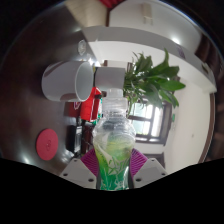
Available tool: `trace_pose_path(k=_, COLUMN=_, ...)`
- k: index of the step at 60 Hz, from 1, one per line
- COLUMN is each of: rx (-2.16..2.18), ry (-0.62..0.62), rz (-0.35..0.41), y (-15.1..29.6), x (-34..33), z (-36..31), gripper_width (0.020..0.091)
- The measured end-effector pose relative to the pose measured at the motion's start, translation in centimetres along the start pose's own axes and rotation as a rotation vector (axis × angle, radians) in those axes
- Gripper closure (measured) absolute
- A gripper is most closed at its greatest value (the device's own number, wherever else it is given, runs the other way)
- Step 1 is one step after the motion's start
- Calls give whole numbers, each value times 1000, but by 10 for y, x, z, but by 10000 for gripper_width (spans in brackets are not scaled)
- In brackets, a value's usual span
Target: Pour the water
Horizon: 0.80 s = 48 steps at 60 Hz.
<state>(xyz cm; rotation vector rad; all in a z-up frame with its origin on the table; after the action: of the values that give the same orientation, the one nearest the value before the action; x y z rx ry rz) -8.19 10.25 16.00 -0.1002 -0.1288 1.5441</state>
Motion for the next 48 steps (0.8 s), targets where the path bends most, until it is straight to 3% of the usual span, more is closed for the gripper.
trace_pose_path(k=15, rx=-488, ry=-128, rz=92, y=30, x=26, z=19, gripper_width=739)
trace_pose_path(k=27, rx=-434, ry=-134, rz=97, y=40, x=28, z=18, gripper_width=739)
trace_pose_path(k=34, rx=-226, ry=-112, rz=88, y=34, x=21, z=26, gripper_width=739)
trace_pose_path(k=48, rx=722, ry=58, rz=-31, y=14, x=3, z=30, gripper_width=742)
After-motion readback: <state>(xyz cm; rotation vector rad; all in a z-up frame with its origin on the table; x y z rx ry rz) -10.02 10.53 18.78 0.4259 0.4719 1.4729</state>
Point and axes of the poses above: the point between the fingertips, and its own axes, seen from behind it with the camera up: z to the right, y up, x forward, the way the camera looks, the point moved 1 cm from there along -x, backward, against the way the camera looks, and after that the axes turned 7 degrees about -y, right-handed, at the moved point
